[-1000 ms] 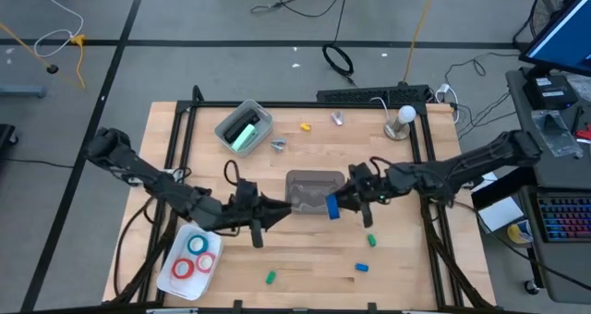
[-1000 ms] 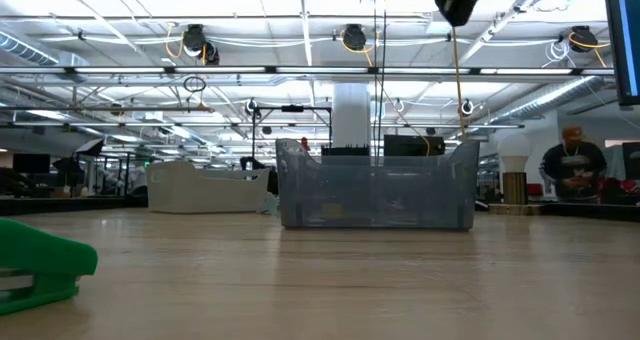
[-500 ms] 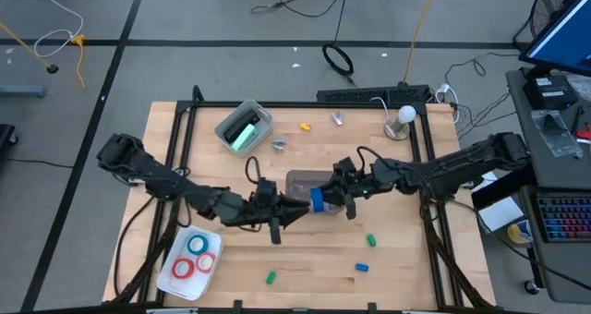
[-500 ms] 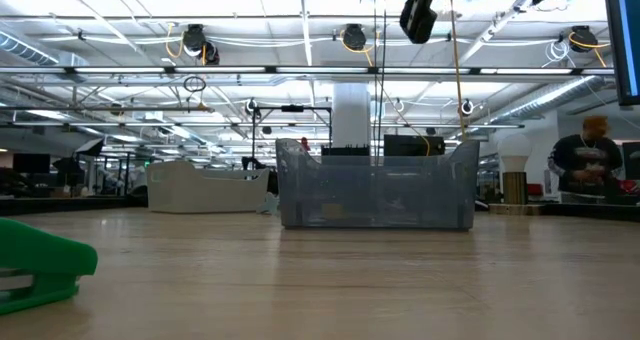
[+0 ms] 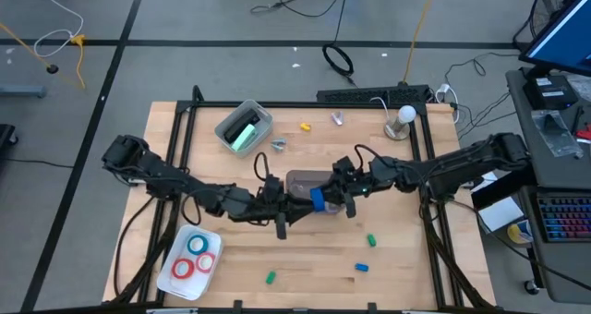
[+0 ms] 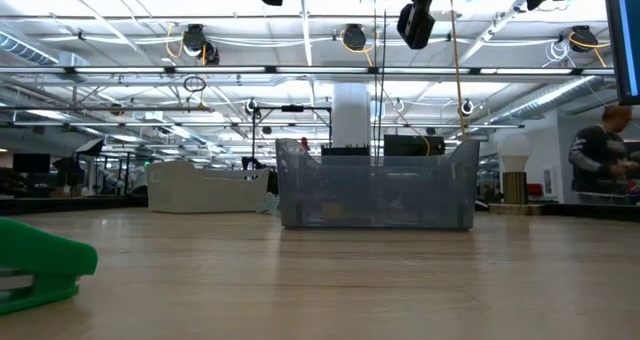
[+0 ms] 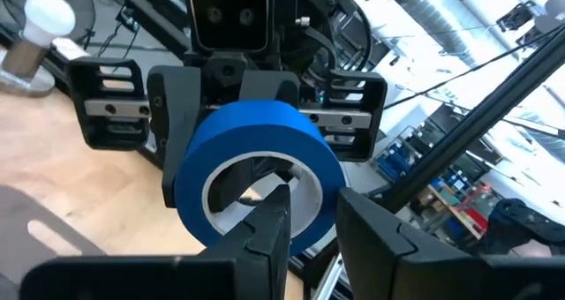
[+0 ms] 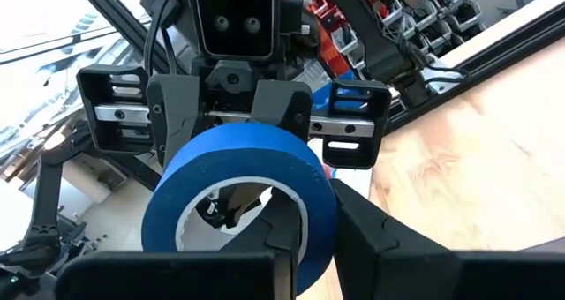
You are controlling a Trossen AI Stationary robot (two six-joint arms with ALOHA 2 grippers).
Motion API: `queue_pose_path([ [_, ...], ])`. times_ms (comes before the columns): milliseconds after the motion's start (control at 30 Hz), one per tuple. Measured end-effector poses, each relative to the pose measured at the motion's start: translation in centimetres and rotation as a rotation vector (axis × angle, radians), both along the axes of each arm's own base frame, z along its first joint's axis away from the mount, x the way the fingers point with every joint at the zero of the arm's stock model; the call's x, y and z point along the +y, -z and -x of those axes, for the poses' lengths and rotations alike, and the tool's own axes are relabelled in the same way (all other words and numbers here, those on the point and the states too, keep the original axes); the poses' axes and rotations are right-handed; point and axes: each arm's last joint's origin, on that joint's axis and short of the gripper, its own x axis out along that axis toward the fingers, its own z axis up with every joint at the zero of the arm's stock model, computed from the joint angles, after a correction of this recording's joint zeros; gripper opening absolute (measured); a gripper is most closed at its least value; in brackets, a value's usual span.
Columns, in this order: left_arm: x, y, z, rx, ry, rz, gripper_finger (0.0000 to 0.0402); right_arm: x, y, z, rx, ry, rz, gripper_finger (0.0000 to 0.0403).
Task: Pick and place Stapler, Stapler remover, tape
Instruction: Put the dark blue tape into the white bin
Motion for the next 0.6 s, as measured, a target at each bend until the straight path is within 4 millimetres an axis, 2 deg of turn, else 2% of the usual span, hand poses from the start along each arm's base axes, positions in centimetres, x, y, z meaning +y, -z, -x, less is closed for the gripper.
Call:
queue_pose_path([
  [600, -0.25, 0.02, 0.01, -0.007, 0.044, 0.031, 0.0093, -1.05, 0.47, -0.15, 0.045, 0.003, 0.027, 0.0032],
])
